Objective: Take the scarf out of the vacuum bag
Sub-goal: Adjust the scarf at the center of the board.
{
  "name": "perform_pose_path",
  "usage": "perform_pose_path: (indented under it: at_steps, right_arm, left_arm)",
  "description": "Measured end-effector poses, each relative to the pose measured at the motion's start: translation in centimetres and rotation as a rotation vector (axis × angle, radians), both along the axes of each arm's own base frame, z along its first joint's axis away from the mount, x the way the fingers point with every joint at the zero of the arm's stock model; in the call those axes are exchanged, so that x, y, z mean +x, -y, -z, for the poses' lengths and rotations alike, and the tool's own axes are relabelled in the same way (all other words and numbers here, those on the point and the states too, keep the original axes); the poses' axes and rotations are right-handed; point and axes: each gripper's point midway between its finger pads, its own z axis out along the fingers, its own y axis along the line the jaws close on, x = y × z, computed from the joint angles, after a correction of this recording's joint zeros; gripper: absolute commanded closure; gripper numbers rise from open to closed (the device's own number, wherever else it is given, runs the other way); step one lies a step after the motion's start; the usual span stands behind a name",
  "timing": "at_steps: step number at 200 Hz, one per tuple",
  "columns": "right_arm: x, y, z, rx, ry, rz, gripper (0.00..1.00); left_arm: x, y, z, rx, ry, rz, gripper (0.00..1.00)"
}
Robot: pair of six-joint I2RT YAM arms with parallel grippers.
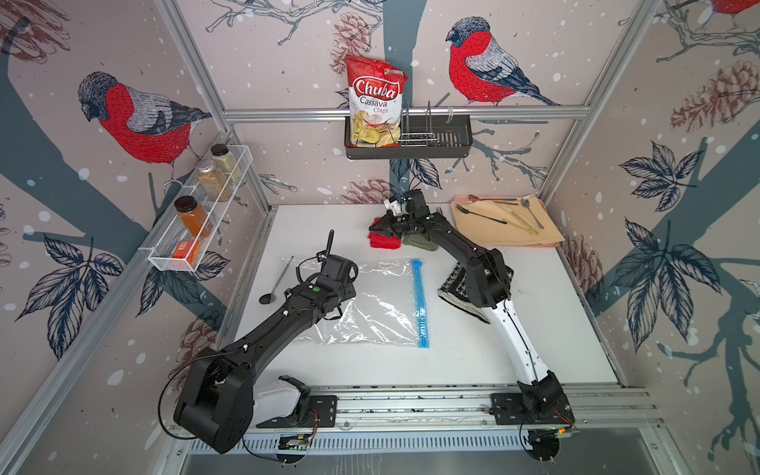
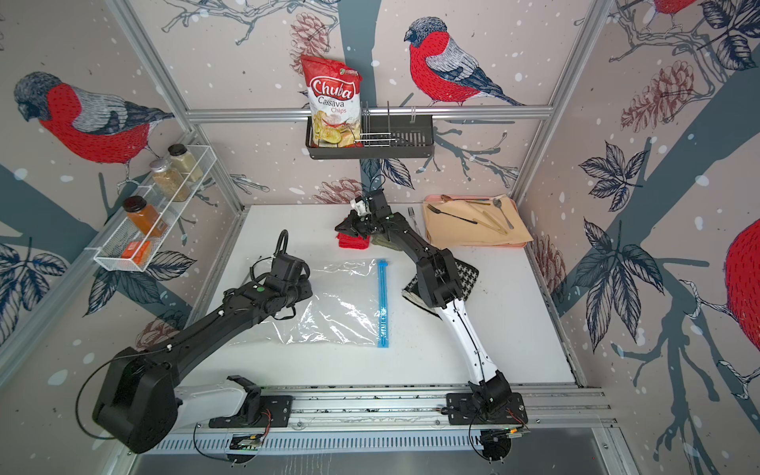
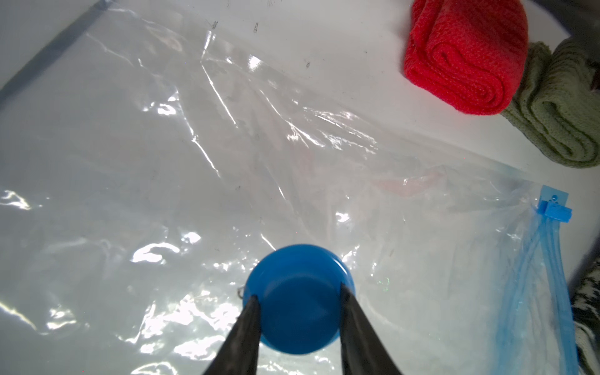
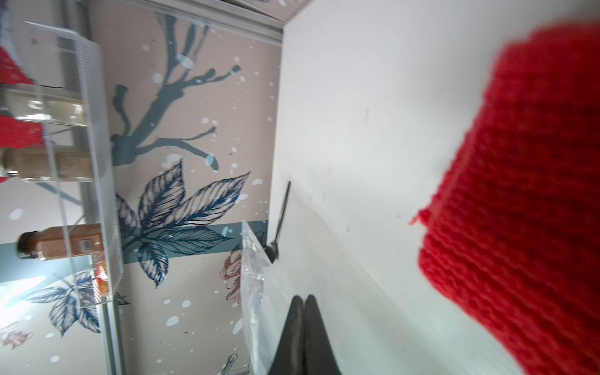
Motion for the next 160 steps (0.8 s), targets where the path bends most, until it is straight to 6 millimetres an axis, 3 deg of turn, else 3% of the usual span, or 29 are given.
perform_pose_path:
  at_steps: [16, 33, 58, 104, 135, 160]
  right_arm:
    - [1.2, 0.4, 0.2, 0.029, -0.005, 0.025, 1.00]
    - [2.0, 0.8, 3.1, 0.025, -0.081, 0.056, 1.00]
    - [1.6, 0.8, 6.8, -0.037, -0.182, 0.089, 1.00]
    - [1.5, 1.5, 8.7, -0.096, -0.224, 0.132, 1.00]
    - [1.6, 1.7, 8.1, -0.090, -0.219, 0.133, 1.00]
    - [1.3, 1.3, 5.4, -0.062, -0.175, 0.108, 1.00]
  left_arm:
    - [0.1, 0.0, 0.0, 0.000, 0.000, 0.000, 0.89]
    - [0.1, 0.1, -0.1, -0.001, 0.001, 0.000, 0.89]
    - [0.1, 0.1, -0.2, -0.001, 0.002, 0.000, 0.89]
    - [0.1, 0.0, -0.3, -0.003, 0.006, 0.000, 0.89]
    - [0.1, 0.0, -0.4, -0.003, 0.006, -0.001, 0.89]
    - [0.1, 0.0, -0.4, -0.003, 0.008, -0.001, 0.89]
